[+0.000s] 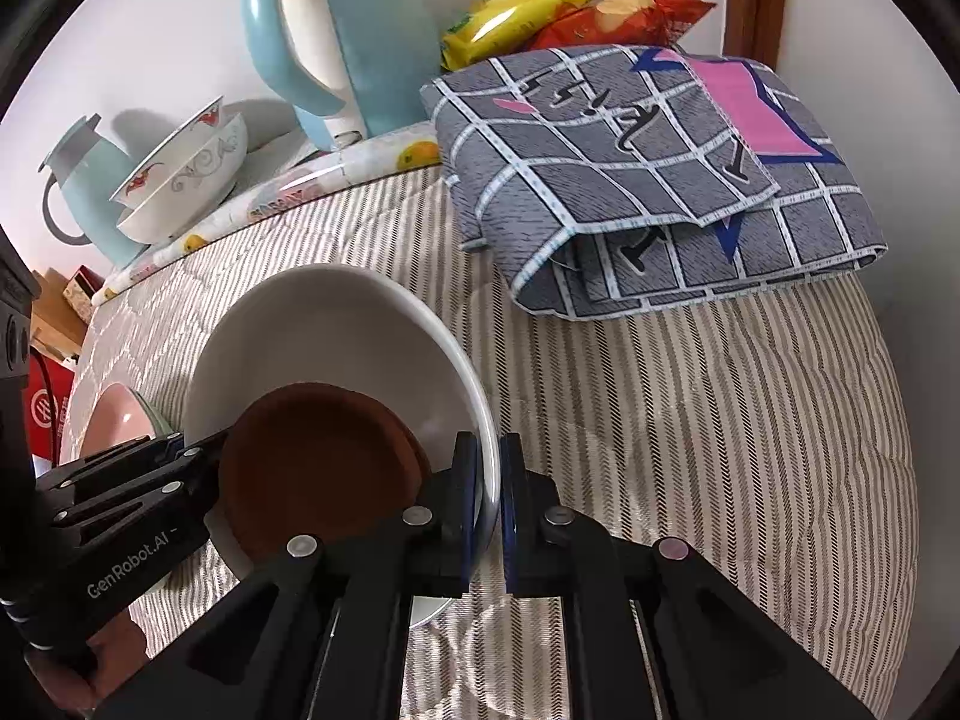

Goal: Organize plates and bowls
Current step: 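Lift the white bowl with both grippers and carry it toward the pink plate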

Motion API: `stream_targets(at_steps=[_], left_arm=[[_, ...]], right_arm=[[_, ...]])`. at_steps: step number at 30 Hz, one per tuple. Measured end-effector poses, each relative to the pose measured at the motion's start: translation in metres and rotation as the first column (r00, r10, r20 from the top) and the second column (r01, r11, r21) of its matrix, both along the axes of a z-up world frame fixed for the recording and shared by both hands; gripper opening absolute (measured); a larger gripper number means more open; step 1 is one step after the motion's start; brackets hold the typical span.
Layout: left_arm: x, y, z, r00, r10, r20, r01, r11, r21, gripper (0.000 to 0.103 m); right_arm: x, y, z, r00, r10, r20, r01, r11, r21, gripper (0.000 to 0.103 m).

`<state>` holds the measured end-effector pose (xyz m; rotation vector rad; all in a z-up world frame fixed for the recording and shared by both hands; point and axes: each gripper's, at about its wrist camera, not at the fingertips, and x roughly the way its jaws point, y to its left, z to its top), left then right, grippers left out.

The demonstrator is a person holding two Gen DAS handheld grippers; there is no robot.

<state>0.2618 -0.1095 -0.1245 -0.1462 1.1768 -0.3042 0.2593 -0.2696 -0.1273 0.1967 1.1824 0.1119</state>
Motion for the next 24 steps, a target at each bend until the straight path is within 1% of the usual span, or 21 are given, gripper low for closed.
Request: stream_targets(at_steps=[12, 24], left_arm=[[-0.007, 0.025, 0.020, 0.999, 0.030, 0.042, -0.030, 1.000, -0.005, 0.011], [-0.028, 0.055, 0.047, 0.993, 0.061, 0.097, -0.061, 0.998, -0.003, 0.011]], right_arm=[[-0.006, 0.021, 0.025, 0.998, 0.028, 0.049, -0.028, 1.000, -0.005, 0.007], [-0.020, 0.051, 0.056, 0.993, 0.063, 0.104, -0.062, 0.998, -0.013, 0.007]])
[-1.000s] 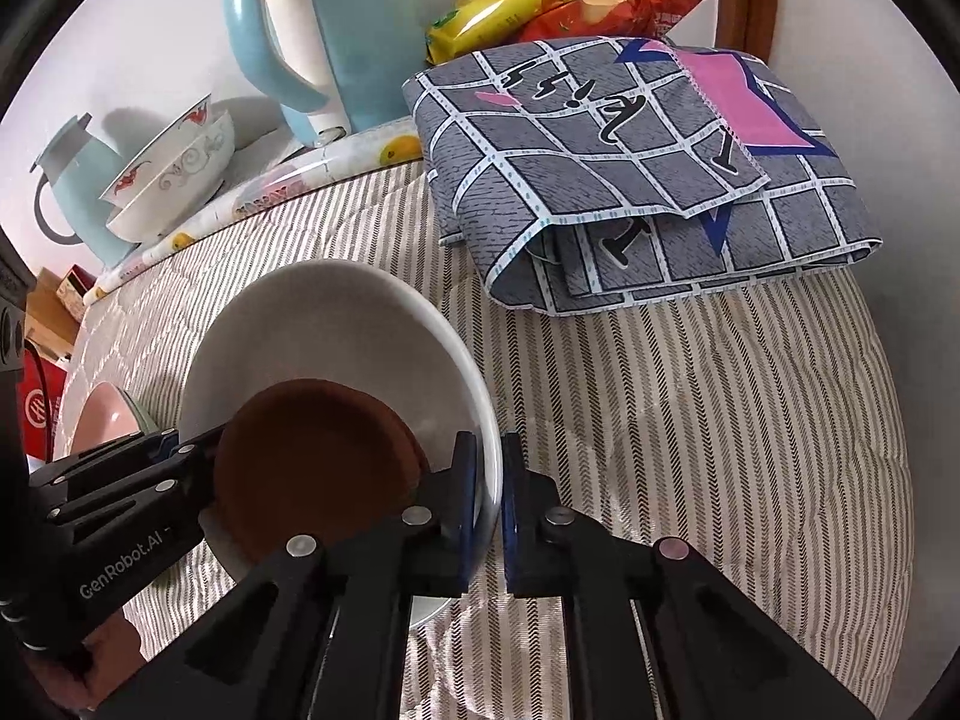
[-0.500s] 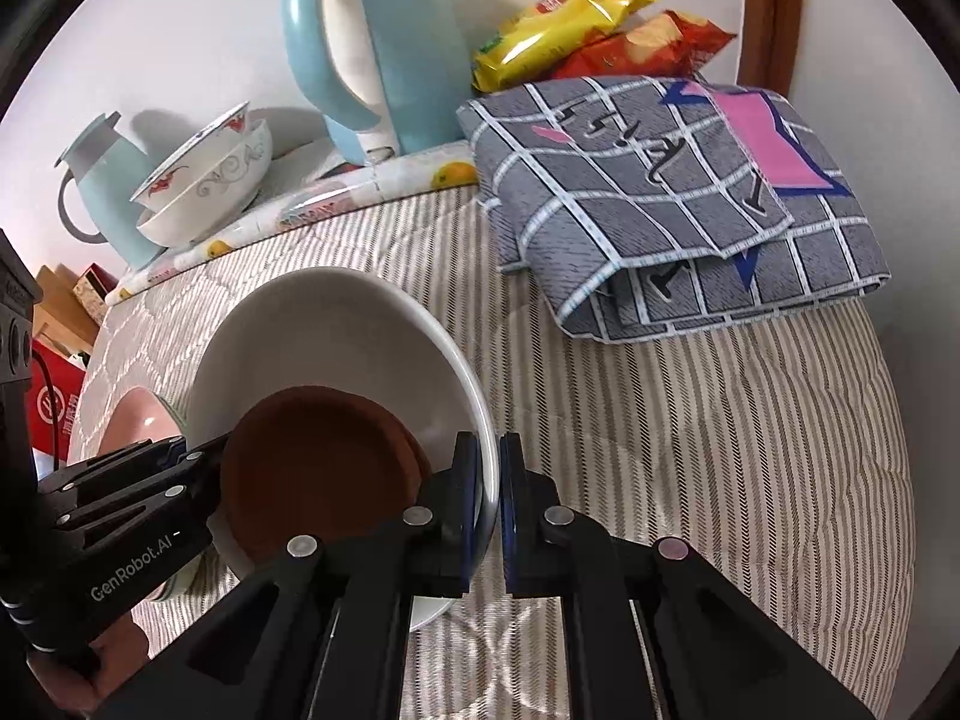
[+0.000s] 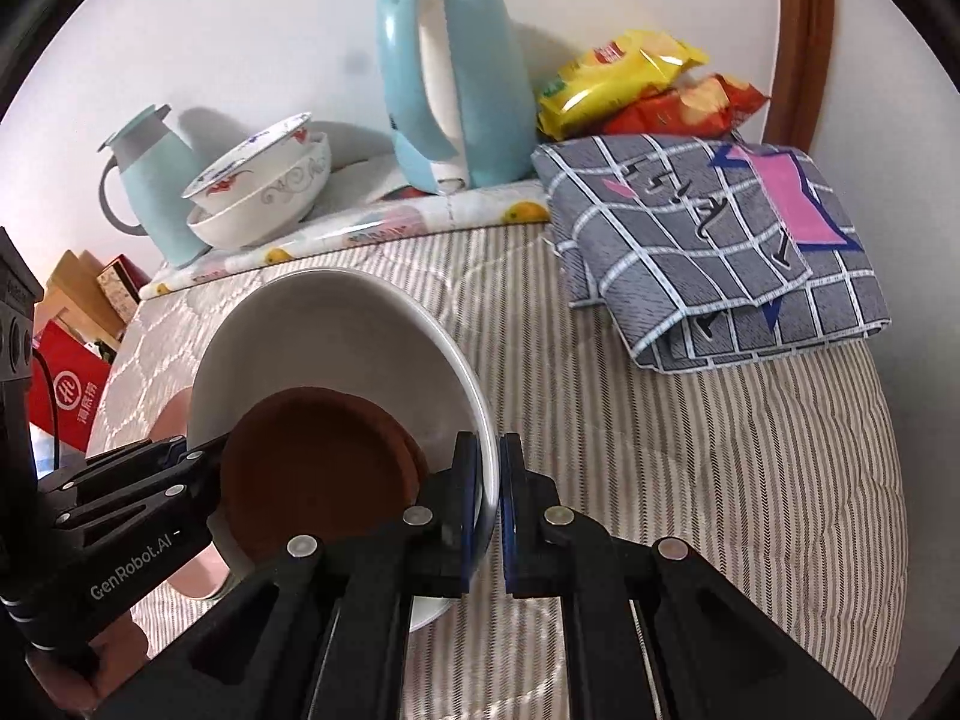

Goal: Organize plates and bowls
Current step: 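Lift the white bowl with both grippers and carry it toward the pink plate, then lower the white bowl onto the pink plate and open both grippers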

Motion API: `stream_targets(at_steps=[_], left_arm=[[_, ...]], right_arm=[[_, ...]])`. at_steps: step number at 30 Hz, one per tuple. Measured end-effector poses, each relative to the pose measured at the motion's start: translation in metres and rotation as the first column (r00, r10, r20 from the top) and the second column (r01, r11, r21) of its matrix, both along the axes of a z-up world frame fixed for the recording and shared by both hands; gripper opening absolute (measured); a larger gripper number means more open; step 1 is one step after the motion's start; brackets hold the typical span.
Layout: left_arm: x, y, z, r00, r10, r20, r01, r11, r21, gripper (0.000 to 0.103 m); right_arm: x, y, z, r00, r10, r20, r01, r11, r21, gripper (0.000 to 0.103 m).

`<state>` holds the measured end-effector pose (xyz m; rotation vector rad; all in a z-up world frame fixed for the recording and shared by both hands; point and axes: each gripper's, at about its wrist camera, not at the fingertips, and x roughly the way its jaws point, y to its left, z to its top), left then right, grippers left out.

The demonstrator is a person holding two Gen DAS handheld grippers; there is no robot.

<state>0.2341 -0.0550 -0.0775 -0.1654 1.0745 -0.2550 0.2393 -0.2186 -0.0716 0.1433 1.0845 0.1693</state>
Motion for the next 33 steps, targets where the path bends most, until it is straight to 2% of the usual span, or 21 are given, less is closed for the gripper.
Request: stream_targets(at_steps=[12, 33], left_arm=[[-0.020, 0.032, 0.017, 0.999, 0.040, 0.028, -0.040, 0.999, -0.006, 0.011], [-0.052, 0.092, 0.026, 0.992, 0.118, 0.047, -0.118, 0.993, -0.019, 0.011]], right_arm=[[-0.016, 0.029, 0.018, 0.999, 0.036, 0.033, -0.036, 0.999, 0.002, 0.007], [-0.038, 0.085, 0.026, 0.993, 0.108, 0.055, -0.108, 0.994, 0.009, 0.007]])
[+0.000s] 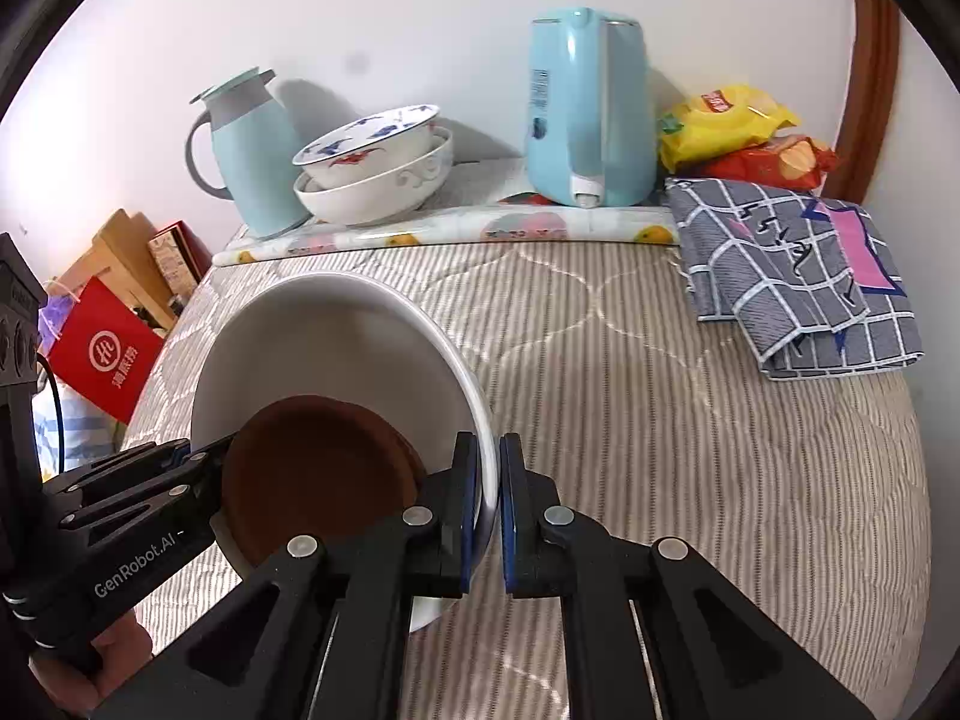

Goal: Organize plates and bowls
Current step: 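Lower the white bowl onto the pink plate and open both grippers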

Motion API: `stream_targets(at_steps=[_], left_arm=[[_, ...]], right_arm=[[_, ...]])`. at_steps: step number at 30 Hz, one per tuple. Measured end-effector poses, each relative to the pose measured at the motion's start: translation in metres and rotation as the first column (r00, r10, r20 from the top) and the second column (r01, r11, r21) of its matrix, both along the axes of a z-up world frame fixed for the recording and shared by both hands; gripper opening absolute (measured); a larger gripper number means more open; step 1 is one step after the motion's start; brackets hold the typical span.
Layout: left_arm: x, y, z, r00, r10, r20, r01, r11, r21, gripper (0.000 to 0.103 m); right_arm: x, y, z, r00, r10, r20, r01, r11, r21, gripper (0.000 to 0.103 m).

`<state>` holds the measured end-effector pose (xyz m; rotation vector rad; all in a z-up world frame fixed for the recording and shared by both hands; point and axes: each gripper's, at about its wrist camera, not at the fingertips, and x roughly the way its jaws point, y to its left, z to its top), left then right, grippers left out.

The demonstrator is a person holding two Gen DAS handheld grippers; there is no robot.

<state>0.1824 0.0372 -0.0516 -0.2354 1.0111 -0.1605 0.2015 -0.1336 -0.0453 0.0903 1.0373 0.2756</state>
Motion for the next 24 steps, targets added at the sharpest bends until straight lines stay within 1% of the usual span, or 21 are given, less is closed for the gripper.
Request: stream_targets(at_steps=[12, 24], left_arm=[[-0.009, 0.033, -0.004, 0.999, 0.051, -0.007, -0.051, 0.999, 0.004, 0.011], [-0.005, 0.056, -0.025, 0.995, 0.079, -0.054, -0.080, 0.997, -0.008, 0.011]], right_arm=[[-0.003, 0.034, -0.004, 0.999, 0.049, -0.003, -0.049, 0.999, 0.005, 0.007], [0.001, 0.059, -0.024, 0.996, 0.076, -0.044, -0.076, 0.997, 0.001, 0.007]])
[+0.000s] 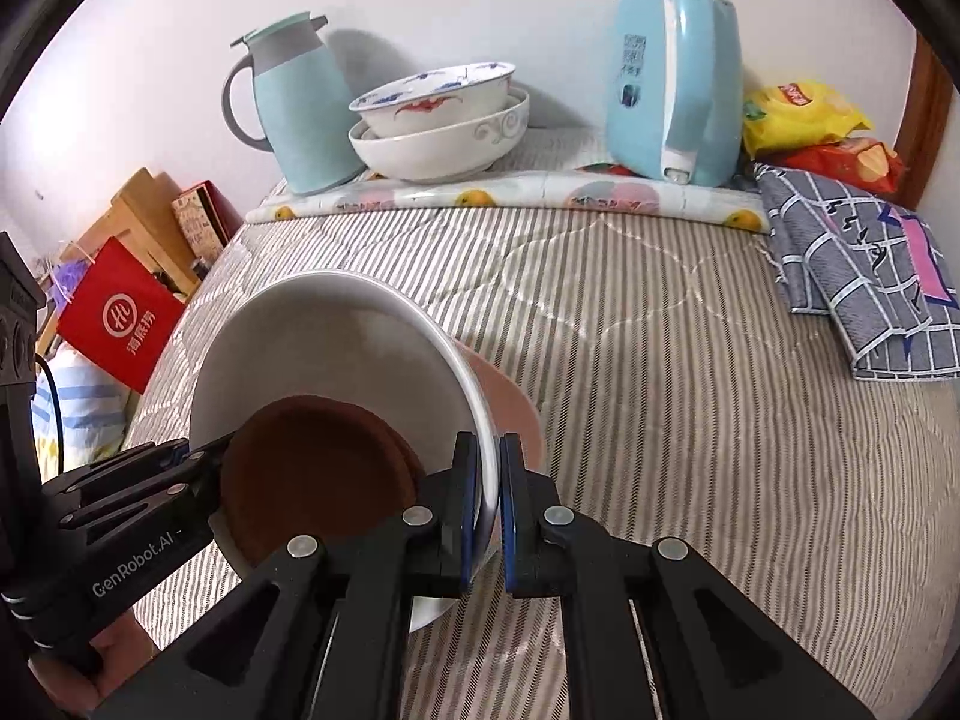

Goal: Organize plates and bowls
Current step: 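Lower the white bowl onto the pink plate and open both grippers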

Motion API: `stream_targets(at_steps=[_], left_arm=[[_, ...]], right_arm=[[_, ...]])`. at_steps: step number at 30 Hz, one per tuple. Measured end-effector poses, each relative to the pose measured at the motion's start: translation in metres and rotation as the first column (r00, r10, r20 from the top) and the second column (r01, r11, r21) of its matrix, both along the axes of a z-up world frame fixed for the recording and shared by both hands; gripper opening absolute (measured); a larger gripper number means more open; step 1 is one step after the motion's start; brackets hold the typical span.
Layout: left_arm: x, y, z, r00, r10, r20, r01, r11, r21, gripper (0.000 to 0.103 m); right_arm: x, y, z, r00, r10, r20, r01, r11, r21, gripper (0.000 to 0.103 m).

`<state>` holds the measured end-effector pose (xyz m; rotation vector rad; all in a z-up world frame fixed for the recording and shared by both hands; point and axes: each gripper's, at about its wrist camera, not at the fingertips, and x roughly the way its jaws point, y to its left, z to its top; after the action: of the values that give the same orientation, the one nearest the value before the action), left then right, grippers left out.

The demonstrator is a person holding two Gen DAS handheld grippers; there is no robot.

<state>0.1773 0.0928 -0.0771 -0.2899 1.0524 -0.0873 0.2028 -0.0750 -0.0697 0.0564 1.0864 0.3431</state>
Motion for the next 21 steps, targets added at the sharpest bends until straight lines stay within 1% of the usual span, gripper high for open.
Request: stream_targets(at_steps=[4, 15, 21], left_arm=[[0.005, 0.004, -0.011, 1.000, 0.001, -0.021, -0.001, 1.000, -0.013, 0.011], [0.017, 0.007, -0.032, 0.997, -0.006, -0.071, 0.004, 1.000, -0.020, 0.011], [0.022, 0.009, -0.036, 0.997, -0.005, -0.078, 0.002, 0.999, -0.036, 0.012]], right_arm=[[0.004, 0.005, -0.010, 1.000, 0.004, -0.021, -0.005, 1.000, -0.011, 0.007], [0.017, 0.009, -0.030, 0.997, 0.009, -0.078, -0.012, 0.999, -0.031, 0.007], [0.023, 0.010, -0.035, 0.996, 0.014, -0.093, -0.017, 0.999, -0.037, 0.007]])
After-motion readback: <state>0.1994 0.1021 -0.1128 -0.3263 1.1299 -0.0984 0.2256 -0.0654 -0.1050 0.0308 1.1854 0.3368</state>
